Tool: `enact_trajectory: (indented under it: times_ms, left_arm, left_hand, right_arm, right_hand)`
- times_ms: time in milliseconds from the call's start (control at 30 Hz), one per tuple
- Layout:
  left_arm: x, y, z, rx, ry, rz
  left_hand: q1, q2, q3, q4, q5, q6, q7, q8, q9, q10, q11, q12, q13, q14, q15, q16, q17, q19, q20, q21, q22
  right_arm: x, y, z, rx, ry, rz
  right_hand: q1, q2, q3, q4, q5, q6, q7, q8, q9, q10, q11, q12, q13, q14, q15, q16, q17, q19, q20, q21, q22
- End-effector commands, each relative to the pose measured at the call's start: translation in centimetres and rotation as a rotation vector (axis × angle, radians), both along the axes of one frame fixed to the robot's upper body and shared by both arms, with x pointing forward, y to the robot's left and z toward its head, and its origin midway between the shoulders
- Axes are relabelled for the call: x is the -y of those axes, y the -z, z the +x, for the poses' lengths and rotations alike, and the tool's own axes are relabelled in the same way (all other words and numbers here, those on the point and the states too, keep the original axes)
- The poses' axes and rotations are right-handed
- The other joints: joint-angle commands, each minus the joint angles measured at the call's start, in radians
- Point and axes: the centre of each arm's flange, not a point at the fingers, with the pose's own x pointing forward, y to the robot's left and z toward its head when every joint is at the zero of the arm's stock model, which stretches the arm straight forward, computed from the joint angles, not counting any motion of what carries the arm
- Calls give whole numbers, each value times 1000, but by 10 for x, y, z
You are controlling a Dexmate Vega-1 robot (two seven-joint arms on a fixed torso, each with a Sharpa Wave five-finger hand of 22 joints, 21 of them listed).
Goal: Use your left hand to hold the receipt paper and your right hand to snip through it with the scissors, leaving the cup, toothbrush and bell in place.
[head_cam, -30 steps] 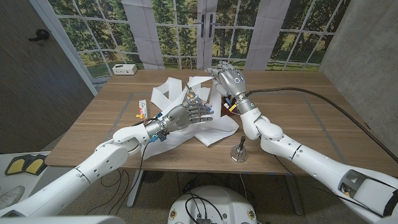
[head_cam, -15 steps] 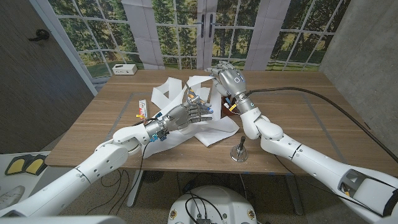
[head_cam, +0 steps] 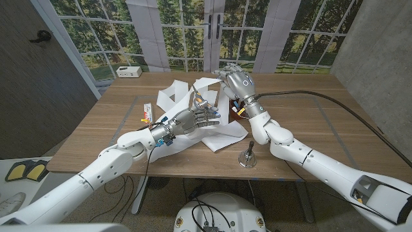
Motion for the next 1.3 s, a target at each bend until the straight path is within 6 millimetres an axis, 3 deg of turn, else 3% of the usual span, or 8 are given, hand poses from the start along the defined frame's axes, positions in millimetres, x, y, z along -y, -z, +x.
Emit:
enact_trajectory:
  times_ms: [33, 233, 733, 800, 967, 1100, 1233, 1300]
  left_arm:
    - [4, 1, 0, -9, -6, -11]
    - [7, 1, 1, 1, 8, -9]
    - [14, 8, -1, 8, -3, -34]
    - [14, 8, -1, 13, 0, -35]
    - [11, 9, 0, 13, -15, -53]
    - [9, 10, -3, 0, -42, -91]
    - [5, 11, -5, -11, -63, -108]
    - [2, 11, -5, -10, -66, -110]
  left_hand:
    - [20, 8, 21, -4, -6, 16, -1, 9, 5, 20, -5, 12, 5, 21, -49, 13, 5, 10, 1, 4, 3]
    - [53, -3, 48, -25, -16, 20, -6, 12, 9, 29, -7, 14, 8, 29, -52, 13, 2, 13, 1, 5, 3]
    - [62, -3, 72, -28, -30, 41, -11, 21, 15, 54, -7, 21, 11, 50, -61, 19, 4, 15, 1, 5, 3]
    - [85, 14, 100, -36, -32, 43, -14, 22, 18, 57, -9, 21, 13, 53, -59, 20, 6, 16, 1, 5, 2]
    - [94, 10, 121, -37, -38, 62, -15, 30, 22, 76, -15, 27, 15, 61, -65, 22, 7, 19, 1, 6, 3]
    - [159, 25, 216, -51, -43, 102, -32, 49, 35, 128, -28, 43, 22, 105, -92, 41, 18, 39, 0, 14, 2]
    - [207, 30, 283, -57, -41, 130, -35, 64, 47, 162, -29, 54, 28, 122, -99, 58, 35, 46, 1, 17, 2]
    - [235, 25, 319, -58, -43, 139, -43, 71, 57, 179, -46, 59, 32, 126, -105, 77, 55, 52, 2, 20, 2]
  right_arm:
    - [2, -2, -1, 8, -6, 0]
    - [4, -3, -1, 10, -5, 1]
    - [9, -1, 0, 9, -11, -6]
    - [10, -1, 0, 12, -8, -7]
    - [10, -4, 0, 8, -2, -4]
    - [7, -6, 0, 5, 0, -11]
    - [6, -6, -1, 6, 5, -7]
    - [5, -6, -3, 10, 11, -4]
  right_hand:
    - [4, -3, -5, 3, 4, 5, -3, -1, 4, 0, -1, 8, 3, 8, -186, -7, 5, -4, 1, -5, 2]
    - [4, -2, -6, 3, 4, 4, -4, -1, 4, -1, -1, 8, 2, 9, -186, -8, 5, -5, 1, -6, 2]
    - [5, -2, -7, 3, 5, 6, -3, 0, 4, 0, -2, 10, 1, 9, -186, -9, 6, -5, 2, -6, 2]
    - [5, -3, -8, 3, 5, 6, -4, 0, 4, 0, -2, 10, 1, 9, -186, -10, 6, -5, 2, -6, 2]
    - [5, -2, -8, 3, 6, 6, -4, -1, 4, -1, -2, 10, 1, 10, -187, -10, 6, -4, 2, -6, 2]
    - [5, -2, -8, 3, 6, 5, -5, -1, 4, -1, -2, 10, 0, 10, -186, -10, 6, -5, 1, -6, 2]
    - [5, -2, -8, 3, 6, 5, -4, -1, 4, -1, -2, 10, 0, 10, -186, -11, 6, -5, 1, -6, 2]
    - [5, -2, -9, 3, 6, 5, -4, -1, 4, -2, -2, 10, 0, 10, -186, -11, 7, -4, 0, -5, 2]
